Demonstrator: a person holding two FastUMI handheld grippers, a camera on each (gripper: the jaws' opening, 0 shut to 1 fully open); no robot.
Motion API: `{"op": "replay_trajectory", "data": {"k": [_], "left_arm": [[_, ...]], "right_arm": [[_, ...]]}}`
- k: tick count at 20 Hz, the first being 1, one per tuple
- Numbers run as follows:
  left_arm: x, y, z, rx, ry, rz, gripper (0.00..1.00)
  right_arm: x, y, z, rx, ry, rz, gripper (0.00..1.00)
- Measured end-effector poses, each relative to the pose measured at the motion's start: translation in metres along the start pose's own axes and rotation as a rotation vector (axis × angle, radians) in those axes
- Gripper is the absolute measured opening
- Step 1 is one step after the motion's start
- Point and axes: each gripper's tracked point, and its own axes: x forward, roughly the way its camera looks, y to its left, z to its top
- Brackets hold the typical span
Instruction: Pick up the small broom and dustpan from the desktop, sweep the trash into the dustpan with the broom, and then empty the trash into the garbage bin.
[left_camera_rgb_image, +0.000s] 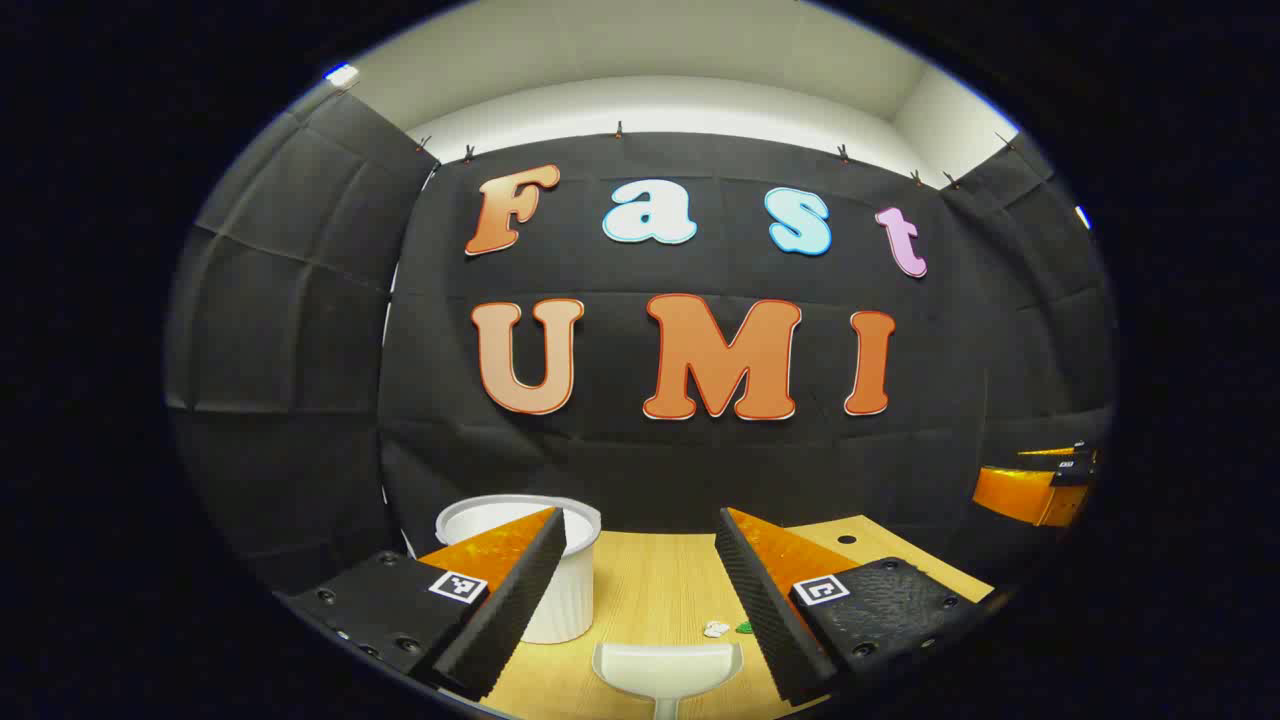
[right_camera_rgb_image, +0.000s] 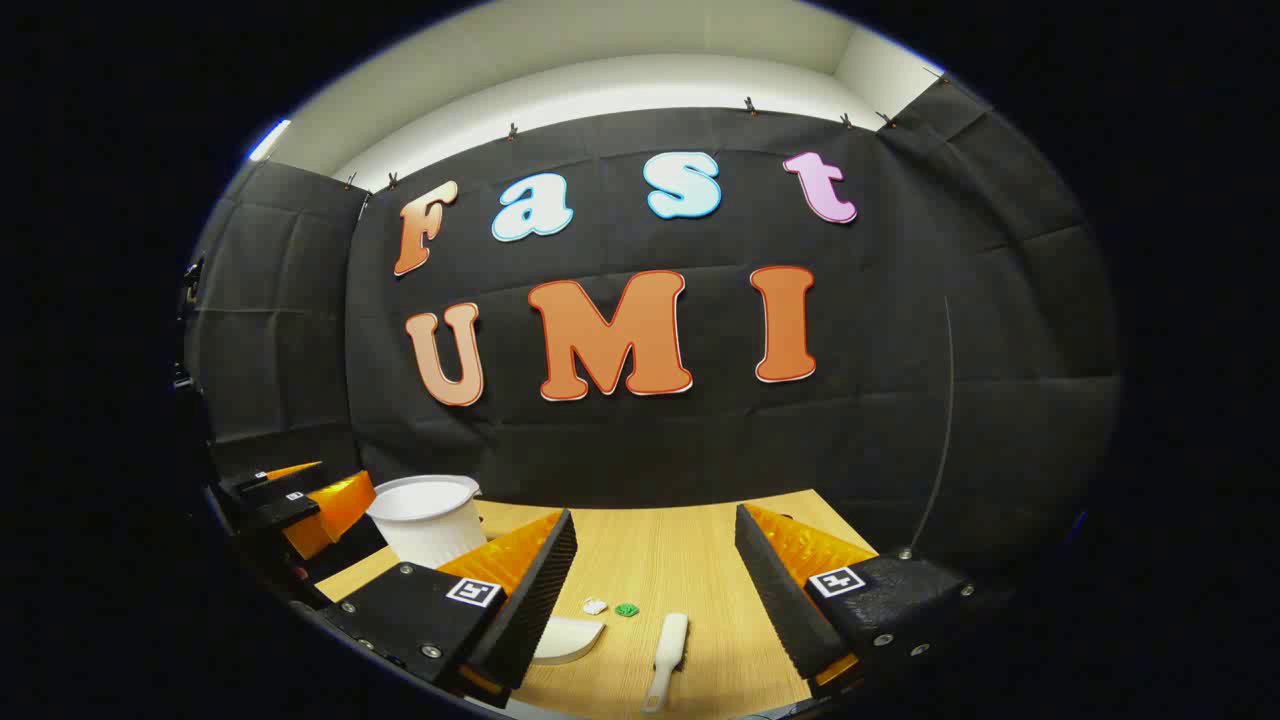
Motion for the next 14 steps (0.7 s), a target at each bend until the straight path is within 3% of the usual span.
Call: {"op": "replay_trajectory", "data": {"k": [5, 14], "left_arm": [[0.0, -0.007, -0.017, -0.056, 0.059, -0.027, 0.95], [0.007, -0.002, -0.025, -0.048, 0.087, -0.007, 0.95]], "right_arm": [[0.006, 0.006, -0.008, -0.004, 0.023, -0.007, 0.96], [0.022, 0.014, -0.006, -0.02, 0.016, 0.009, 0.96]]}}
